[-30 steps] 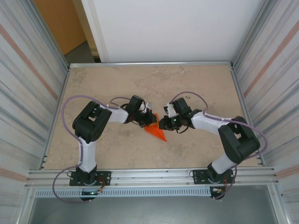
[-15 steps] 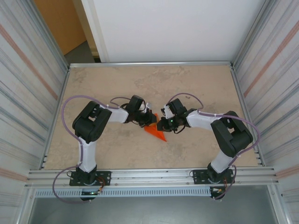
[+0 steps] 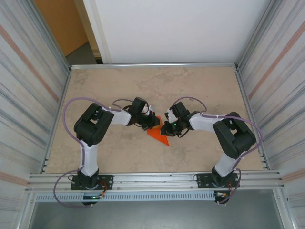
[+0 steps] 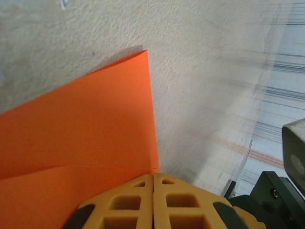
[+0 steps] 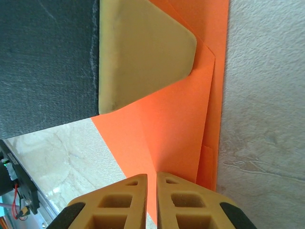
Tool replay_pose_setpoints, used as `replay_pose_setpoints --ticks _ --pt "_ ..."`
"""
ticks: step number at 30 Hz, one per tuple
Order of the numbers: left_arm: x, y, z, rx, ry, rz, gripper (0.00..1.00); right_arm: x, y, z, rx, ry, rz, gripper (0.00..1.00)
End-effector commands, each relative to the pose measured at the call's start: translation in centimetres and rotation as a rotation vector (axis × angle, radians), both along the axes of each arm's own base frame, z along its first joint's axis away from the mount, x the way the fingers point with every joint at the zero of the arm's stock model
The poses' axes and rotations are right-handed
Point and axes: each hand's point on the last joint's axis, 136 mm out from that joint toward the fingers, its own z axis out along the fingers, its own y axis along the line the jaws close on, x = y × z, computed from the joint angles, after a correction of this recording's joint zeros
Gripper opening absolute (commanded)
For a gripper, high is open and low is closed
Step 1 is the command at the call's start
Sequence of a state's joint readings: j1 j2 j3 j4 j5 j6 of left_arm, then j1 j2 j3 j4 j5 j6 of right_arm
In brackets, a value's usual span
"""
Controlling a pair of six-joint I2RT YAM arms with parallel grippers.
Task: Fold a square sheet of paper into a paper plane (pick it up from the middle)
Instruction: Fourth fold the wing at the center of the table.
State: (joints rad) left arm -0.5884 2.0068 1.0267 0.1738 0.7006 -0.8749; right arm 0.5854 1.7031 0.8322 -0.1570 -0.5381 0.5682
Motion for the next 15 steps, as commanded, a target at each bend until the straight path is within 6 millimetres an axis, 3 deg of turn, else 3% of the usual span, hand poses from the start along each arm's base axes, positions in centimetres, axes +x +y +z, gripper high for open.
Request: replay_pose_setpoints --ticks 1,4,11,15 --pt "-1.3 1.2 -2.8 0.078 0.085 -0.002 0.07 -1.2 -0.8 -1.7 -0.057 0.055 -0.003 0.12" --pt "-1.3 1.3 -2.9 0.088 0.093 0.0 0.07 -1.1 -0.8 -1.6 -0.058 0.053 -0.003 0.12" --pt "-1.4 1.4 -3.2 0.103 0.107 0.0 0.07 -0.7 0.1 1.3 -0.021 -0.017 0.025 0.12" --pt "-1.4 1.4 -3.3 0.11 0.11 -0.002 0.07 -1.3 0.5 1.6 -0.013 -0.016 0.046 0.12"
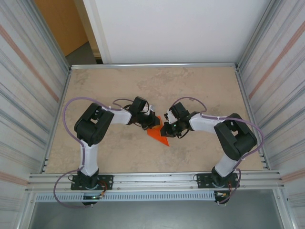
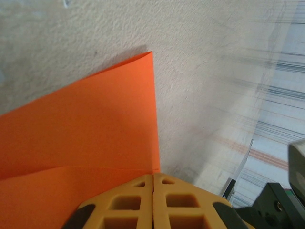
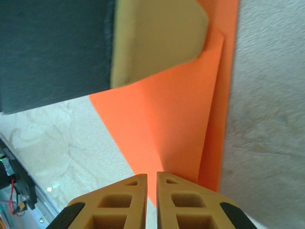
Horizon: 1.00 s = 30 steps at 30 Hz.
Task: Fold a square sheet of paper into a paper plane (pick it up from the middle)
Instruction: Fourth fold the wing at the center of the table.
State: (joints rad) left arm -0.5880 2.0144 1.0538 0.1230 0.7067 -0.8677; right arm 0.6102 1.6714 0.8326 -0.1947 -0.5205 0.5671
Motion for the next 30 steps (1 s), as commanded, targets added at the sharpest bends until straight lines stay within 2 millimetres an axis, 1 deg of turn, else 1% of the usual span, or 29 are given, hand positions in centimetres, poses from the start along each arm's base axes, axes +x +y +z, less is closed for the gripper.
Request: replay_pose_setpoints --ticks 1,5,14,30 --pt "-1.2 1.5 -3.2 0.098 0.087 0.007 0.07 -0.7 0.3 0.8 -0.002 -0.005 0.033 0.12" --pt "-1.3 1.5 -3.3 0.102 0.093 0.006 0.07 -1.1 0.2 -0.1 -0.022 0.013 0.034 0.12" --pt "-1.4 1.5 -3.4 0.103 0.095 0.005 0.07 -1.3 -0.8 -1.7 -0.078 0.037 0.012 0.11" --pt "-1.5 1.6 -3.5 0.108 0.103 0.003 0.07 -1.7 -1.5 -3.4 -0.125 0.073 0.005 0.1"
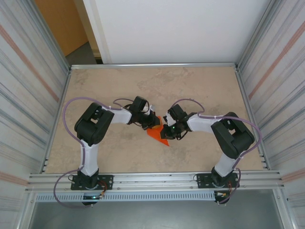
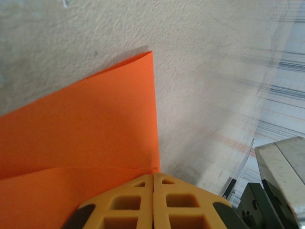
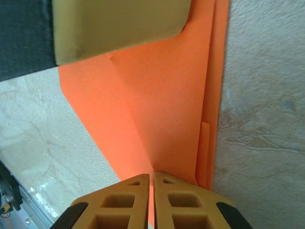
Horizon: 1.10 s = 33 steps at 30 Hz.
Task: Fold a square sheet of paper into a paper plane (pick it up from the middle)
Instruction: Fourth fold the wing at the center of the table.
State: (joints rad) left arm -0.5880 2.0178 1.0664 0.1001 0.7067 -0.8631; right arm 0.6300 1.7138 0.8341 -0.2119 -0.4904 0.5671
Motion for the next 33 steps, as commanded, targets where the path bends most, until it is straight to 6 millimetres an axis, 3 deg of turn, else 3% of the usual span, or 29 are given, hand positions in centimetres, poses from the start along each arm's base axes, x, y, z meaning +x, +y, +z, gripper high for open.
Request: replay_pose_setpoints --ticks 1,11,18,21,26,33 --pt "-1.5 1.6 -3.5 0.102 0.095 0.006 0.07 -0.9 -1.3 -1.7 -0.073 0.044 -0.006 0.1" --pt "-1.2 1.5 -3.0 0.096 0.087 0.006 0.07 -0.9 -1.9 -2.1 -0.098 0.05 -0.019 0.09" --pt "0.7 0.5 3.3 0.003 -0.062 0.002 0.08 -1.3 -2.3 -2.6 -0.113 0.08 -0.025 0.08" --pt "0.8 0.7 4.9 -0.013 -0.106 0.007 0.08 -1.4 -2.4 -2.8 -0.121 0.095 -0.028 0.07" --pt "-0.5 1.5 4.2 -0.008 -0.108 0.011 0.07 -1.6 -2.7 -3.1 -0.132 0.113 -0.031 0.07" --pt "-2.5 1.1 2.4 0.007 -0.069 -0.024 0.06 -1.7 -2.8 -3.3 -0.136 0.127 -0.036 0.07"
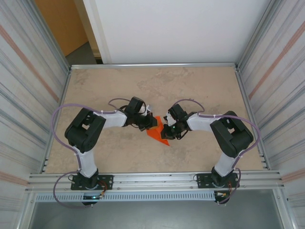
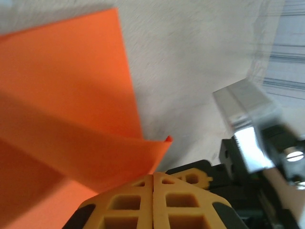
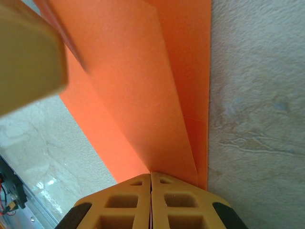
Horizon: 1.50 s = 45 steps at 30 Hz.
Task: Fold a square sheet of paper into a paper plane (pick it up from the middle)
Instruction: Fourth fold the wing at the center of the table.
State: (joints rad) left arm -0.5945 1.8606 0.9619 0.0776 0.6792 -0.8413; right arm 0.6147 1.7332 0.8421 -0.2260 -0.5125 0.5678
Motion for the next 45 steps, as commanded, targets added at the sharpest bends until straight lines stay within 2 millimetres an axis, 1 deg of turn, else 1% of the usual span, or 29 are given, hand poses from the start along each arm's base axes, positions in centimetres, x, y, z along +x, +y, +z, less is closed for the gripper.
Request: replay_pose_setpoints --ticks 1,5,9,11,14,15,17,19,22,24,29,37,41,45 --pt "-0.6 -0.4 -0.5 0.008 -0.009 -0.022 0.06 -1.7 -2.6 -3.0 -0.136 0.094 -0.024 0.07" --pt "-0.7 -0.6 -1.7 0.03 0.02 -0.025 0.06 -1.5 -2.4 -2.7 -0.127 0.091 -0.026 0.07" --pt "-0.6 -0.2 -2.8 0.076 0.052 -0.013 0.05 -1.0 -2.1 -1.8 -0.103 0.074 -0.027 0.07" --pt "-0.6 0.0 -3.2 0.098 0.065 -0.009 0.04 -0.6 -1.6 -0.9 -0.075 0.051 -0.026 0.08" --pt "-0.7 0.3 -3.8 0.13 0.089 -0.002 0.04 0.2 -0.9 1.5 -0.018 -0.005 -0.024 0.13" --pt "-0.8 0.4 -4.0 0.14 0.095 -0.001 0.04 0.4 -0.9 2.4 -0.004 -0.03 -0.03 0.16" --pt "-0.9 0.6 -4.2 0.151 0.108 0.003 0.04 0.7 -1.1 3.9 0.011 -0.078 -0.044 0.24" --pt "-1.0 0.7 -4.4 0.16 0.117 0.005 0.05 0.9 -1.9 4.8 0.005 -0.119 -0.073 0.28" --pt "-1.0 0.7 -4.5 0.162 0.122 0.005 0.05 0.3 -3.3 4.4 -0.039 -0.124 -0.105 0.32" --pt "-1.0 0.7 -4.4 0.159 0.121 0.006 0.05 -0.2 -3.8 3.8 -0.061 -0.102 -0.11 0.33" --pt "-0.9 0.6 -4.3 0.155 0.118 0.005 0.05 -1.3 -3.5 2.3 -0.078 -0.043 -0.084 0.32" --pt "-0.8 0.3 -4.0 0.141 0.114 0.001 0.06 -1.3 -2.7 1.0 -0.098 0.003 -0.058 0.26" --pt "-0.8 0.4 -4.2 0.147 0.12 0.003 0.07 -1.6 -3.0 0.2 -0.122 0.031 -0.056 0.22" --pt "-0.9 0.6 -4.4 0.16 0.127 0.009 0.07 -2.1 -3.7 -0.9 -0.167 0.058 -0.059 0.17"
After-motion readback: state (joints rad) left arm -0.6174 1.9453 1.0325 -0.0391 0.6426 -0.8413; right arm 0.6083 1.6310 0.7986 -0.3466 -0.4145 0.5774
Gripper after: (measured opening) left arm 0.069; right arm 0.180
